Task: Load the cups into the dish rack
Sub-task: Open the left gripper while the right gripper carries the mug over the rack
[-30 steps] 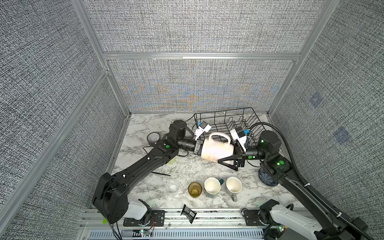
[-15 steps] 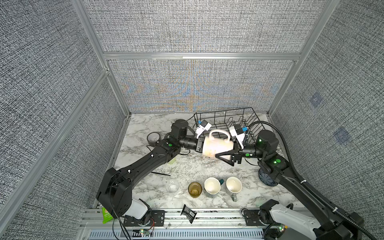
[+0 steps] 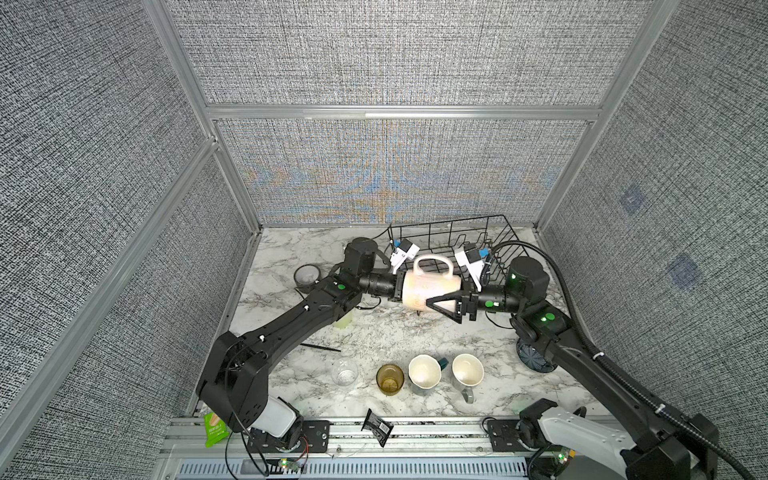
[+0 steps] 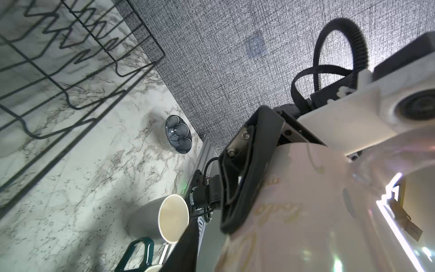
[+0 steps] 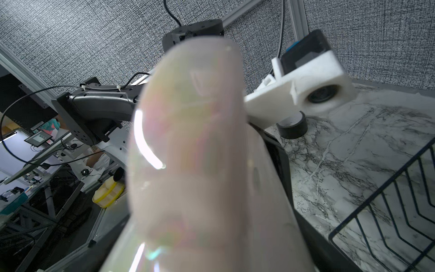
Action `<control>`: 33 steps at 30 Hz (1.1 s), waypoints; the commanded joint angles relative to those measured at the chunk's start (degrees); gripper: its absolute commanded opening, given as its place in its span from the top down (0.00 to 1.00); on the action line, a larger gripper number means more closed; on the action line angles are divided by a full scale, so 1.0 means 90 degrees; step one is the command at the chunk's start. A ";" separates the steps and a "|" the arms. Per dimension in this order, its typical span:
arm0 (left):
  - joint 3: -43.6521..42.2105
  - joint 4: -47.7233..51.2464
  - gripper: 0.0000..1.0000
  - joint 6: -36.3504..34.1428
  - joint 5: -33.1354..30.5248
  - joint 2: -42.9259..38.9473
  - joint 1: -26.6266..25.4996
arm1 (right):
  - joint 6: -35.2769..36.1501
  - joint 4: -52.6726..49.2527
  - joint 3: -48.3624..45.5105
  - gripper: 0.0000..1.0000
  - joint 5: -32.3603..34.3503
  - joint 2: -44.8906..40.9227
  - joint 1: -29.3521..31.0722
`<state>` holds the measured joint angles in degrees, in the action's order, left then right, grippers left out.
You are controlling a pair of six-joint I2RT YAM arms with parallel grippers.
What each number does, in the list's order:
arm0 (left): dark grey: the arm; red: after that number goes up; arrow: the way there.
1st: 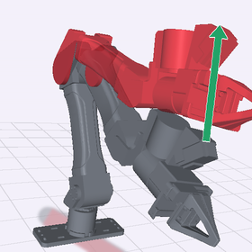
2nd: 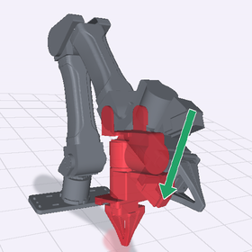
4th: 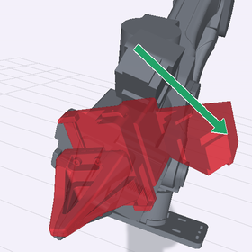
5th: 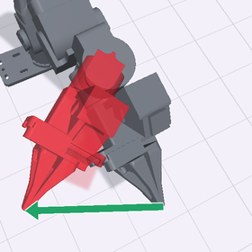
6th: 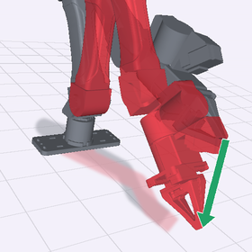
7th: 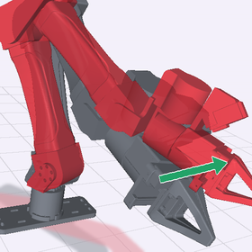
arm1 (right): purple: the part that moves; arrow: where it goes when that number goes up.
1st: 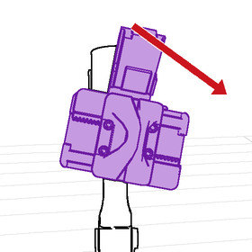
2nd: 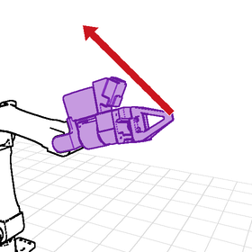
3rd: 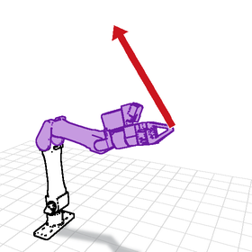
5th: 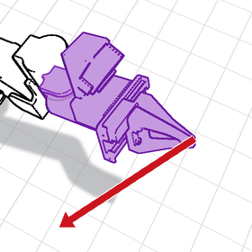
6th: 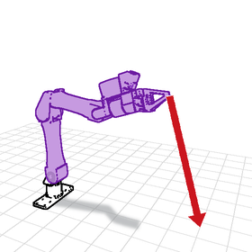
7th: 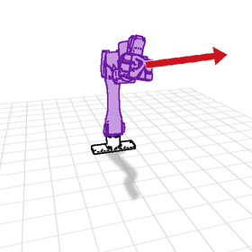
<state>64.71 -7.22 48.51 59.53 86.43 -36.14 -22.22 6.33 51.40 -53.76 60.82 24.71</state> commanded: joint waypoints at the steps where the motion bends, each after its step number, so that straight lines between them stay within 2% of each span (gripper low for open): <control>1: 0.0003 -0.0234 0.60 0.0172 -0.0251 0.0099 0.0279 | -0.0104 -0.0109 0.0376 0.46 -0.0123 0.0151 -0.0328; 6: -0.0097 -0.0277 0.60 0.0228 -0.0448 0.0164 0.0651 | 0.0476 -0.1489 0.1123 0.51 0.0067 0.0563 -0.1061; 11: -0.0105 0.0318 0.59 -0.0118 -0.0926 0.0201 0.1033 | 0.1530 -0.3178 0.1957 0.51 0.1754 0.1152 -0.1203; 14: 0.0049 0.1189 0.62 -0.0616 -0.1500 0.0267 0.1209 | 0.1766 -0.3477 0.2290 0.52 0.2505 0.1635 -0.1202; 18: 0.0720 0.2764 0.62 -0.1495 -0.2737 0.0653 0.1136 | 0.1975 -0.3792 0.2861 0.56 0.3274 0.2400 -0.1206; 23: 0.1446 0.3442 0.59 -0.1780 -0.3733 0.1395 0.0766 | 0.2343 -0.4548 0.3665 0.56 0.4306 0.3147 -0.1193; 28: 0.2164 0.4122 0.56 -0.1989 -0.4625 0.2141 0.0399 | 0.2684 -0.4924 0.3938 0.58 0.4905 0.3605 -0.1193; 30: 0.2172 0.4167 0.56 -0.1944 -0.5004 0.2227 0.0281 | 0.2787 -0.5252 0.4102 0.57 0.5157 0.3714 -0.1193; 33: 0.2026 0.3981 0.56 -0.1891 -0.5108 0.2278 0.0173 | 0.2849 -0.5588 0.4236 0.57 0.5327 0.3814 -0.1193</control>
<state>83.31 27.53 32.05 17.93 106.45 -33.98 1.45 -42.09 88.20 -8.95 95.00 13.87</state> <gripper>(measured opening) 0.446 0.853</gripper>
